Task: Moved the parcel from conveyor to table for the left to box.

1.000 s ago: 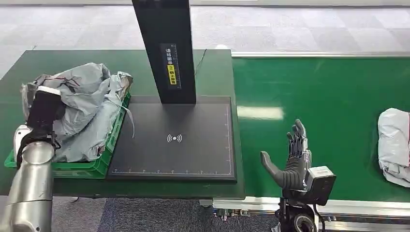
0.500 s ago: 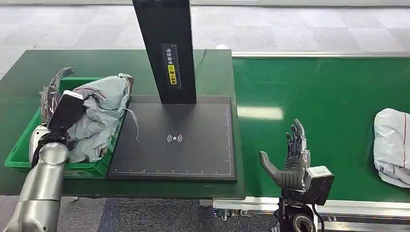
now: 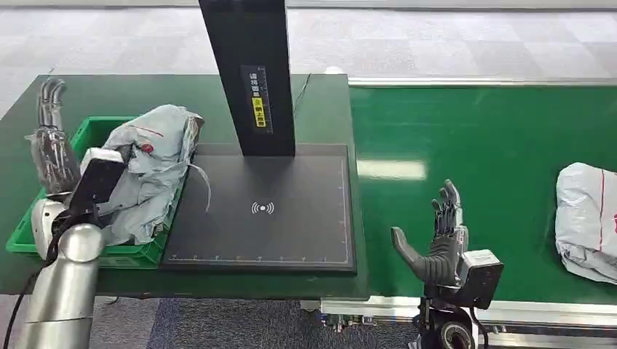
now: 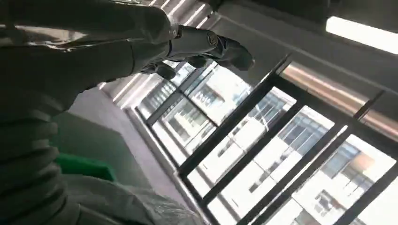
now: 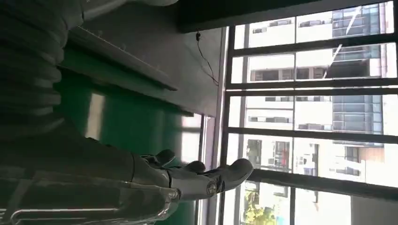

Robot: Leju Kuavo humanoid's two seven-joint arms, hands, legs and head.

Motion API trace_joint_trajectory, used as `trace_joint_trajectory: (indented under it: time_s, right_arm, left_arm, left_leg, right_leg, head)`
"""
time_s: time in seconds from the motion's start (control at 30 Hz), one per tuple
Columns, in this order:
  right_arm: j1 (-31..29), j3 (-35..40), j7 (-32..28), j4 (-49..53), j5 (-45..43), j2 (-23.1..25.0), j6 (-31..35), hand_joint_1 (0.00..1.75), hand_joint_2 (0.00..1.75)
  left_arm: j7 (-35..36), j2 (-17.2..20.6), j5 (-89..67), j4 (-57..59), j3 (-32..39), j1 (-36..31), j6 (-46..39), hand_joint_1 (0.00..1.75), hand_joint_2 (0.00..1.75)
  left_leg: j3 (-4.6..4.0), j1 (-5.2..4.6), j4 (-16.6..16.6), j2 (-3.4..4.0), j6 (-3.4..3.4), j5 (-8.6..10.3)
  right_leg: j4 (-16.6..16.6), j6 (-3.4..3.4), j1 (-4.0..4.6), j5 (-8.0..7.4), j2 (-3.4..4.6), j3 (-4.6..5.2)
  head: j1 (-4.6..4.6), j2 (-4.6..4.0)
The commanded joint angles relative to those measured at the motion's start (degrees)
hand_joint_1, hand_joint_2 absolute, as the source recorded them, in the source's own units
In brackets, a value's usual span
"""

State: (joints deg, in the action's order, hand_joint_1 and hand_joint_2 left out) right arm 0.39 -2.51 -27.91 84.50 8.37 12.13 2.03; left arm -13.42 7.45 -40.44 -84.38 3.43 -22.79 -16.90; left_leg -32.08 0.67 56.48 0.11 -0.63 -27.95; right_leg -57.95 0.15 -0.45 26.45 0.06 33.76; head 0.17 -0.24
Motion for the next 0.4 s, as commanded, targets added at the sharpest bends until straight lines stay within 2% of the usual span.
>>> trace_joint_trajectory:
  time_s: [0.03,0.1,0.23,0.4]
  right_arm:
    - [-0.43,-0.98,0.02,-3.59,1.0,1.17,1.82,0.0,1.75]
    - [0.22,-1.18,0.04,-2.63,1.41,1.45,1.98,0.0,1.75]
    - [0.46,-1.23,0.14,-1.98,1.53,1.34,2.02,0.0,1.75]
    - [1.01,-1.75,0.84,-0.51,1.92,0.92,1.75,0.0,1.75]
  left_arm:
    - [-4.98,-6.77,-2.05,-27.87,-5.8,18.89,-12.62,0.0,1.75]
    - [-5.53,-7.55,-3.49,-30.04,-7.27,23.64,-16.07,0.0,1.75]
    - [-5.56,-7.62,-3.51,-29.72,-7.15,23.93,-17.34,0.0,1.75]
    - [-7.6,-9.41,-2.55,-33.62,-8.15,28.46,-20.71,0.0,1.75]
  left_leg:
    - [0.26,-0.01,-0.17,0.17,0.07,-0.11]
    - [0.17,-0.07,-0.14,0.18,0.08,-0.15]
    - [0.16,-0.04,-0.09,0.09,0.06,-0.21]
    - [0.16,-0.03,-0.1,0.14,0.07,-0.19]
  right_leg:
    - [0.22,0.04,0.0,0.02,0.17,-0.24]
    - [0.15,0.05,-0.07,0.03,0.17,-0.12]
    - [0.16,0.05,-0.04,0.07,0.07,-0.12]
    - [0.18,0.08,-0.03,0.05,0.13,-0.16]
  head:
    - [-0.02,0.0]
    - [-0.02,0.0]
    - [-0.04,0.0]
    - [-0.02,0.0]
